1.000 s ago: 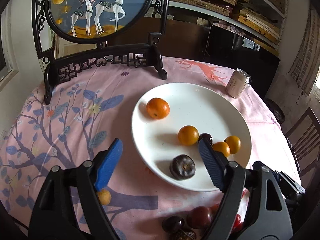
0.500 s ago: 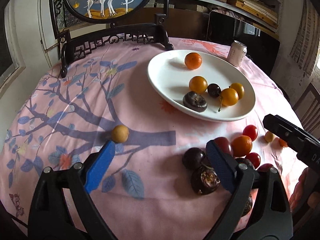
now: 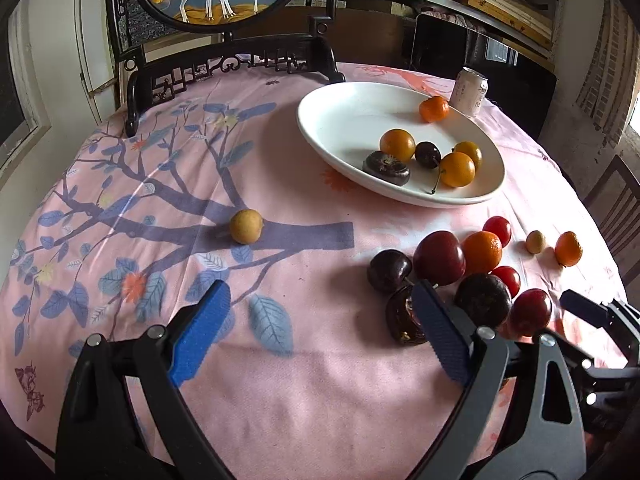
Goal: Organize fruits
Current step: 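Grasp a red plum with the right gripper while the left grasps a brown mangosteen, then carry the plum and mangosteen onto the white plate and open both grippers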
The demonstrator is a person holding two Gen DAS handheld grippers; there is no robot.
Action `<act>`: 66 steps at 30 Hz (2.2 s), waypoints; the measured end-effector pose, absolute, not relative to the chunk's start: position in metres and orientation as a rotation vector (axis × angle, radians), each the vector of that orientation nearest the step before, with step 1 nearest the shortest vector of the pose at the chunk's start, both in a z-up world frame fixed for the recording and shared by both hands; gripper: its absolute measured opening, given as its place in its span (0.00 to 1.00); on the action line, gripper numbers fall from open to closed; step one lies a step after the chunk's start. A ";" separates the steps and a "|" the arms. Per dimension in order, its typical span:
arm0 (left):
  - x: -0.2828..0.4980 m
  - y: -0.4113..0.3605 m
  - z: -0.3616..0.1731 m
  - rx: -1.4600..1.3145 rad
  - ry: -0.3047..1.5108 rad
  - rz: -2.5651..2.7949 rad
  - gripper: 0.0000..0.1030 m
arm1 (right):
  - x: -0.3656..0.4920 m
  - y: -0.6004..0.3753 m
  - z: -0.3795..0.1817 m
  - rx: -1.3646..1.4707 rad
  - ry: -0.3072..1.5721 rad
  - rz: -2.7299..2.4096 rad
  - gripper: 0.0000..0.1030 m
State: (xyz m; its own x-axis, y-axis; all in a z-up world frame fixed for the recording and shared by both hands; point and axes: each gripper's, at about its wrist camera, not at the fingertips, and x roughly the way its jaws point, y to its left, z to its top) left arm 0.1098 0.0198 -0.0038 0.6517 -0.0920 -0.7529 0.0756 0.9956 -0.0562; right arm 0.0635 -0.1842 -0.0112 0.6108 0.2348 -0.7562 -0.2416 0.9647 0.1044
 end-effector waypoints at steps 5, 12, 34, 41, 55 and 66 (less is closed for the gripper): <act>0.109 0.017 -0.007 -0.012 0.870 -0.113 0.91 | 0.072 -0.179 -0.022 -0.050 0.914 0.250 0.62; 0.101 0.008 -0.004 0.022 0.846 -0.153 0.91 | 0.087 -0.171 -0.030 -0.061 0.948 0.270 0.38; 0.071 -0.055 -0.024 0.199 0.903 -0.420 0.91 | 0.074 -0.211 -0.022 0.175 0.874 0.343 0.37; 0.066 -0.074 -0.035 0.257 0.909 -0.423 0.70 | 0.072 -0.210 -0.021 0.163 0.870 0.342 0.37; 0.061 -0.080 -0.030 0.254 0.886 -0.466 0.40 | 0.073 -0.216 -0.022 0.204 0.865 0.345 0.37; 0.077 -0.041 0.026 0.176 0.801 -0.403 0.40 | 0.066 -0.201 0.013 0.143 0.789 0.333 0.37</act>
State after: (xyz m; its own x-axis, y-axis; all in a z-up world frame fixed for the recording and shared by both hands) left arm 0.0772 -0.0409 0.0257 0.6251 -0.2835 -0.7273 0.4151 0.9098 0.0021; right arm 0.0661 -0.2006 0.0132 0.6556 0.3457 -0.6713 -0.2396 0.9384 0.2492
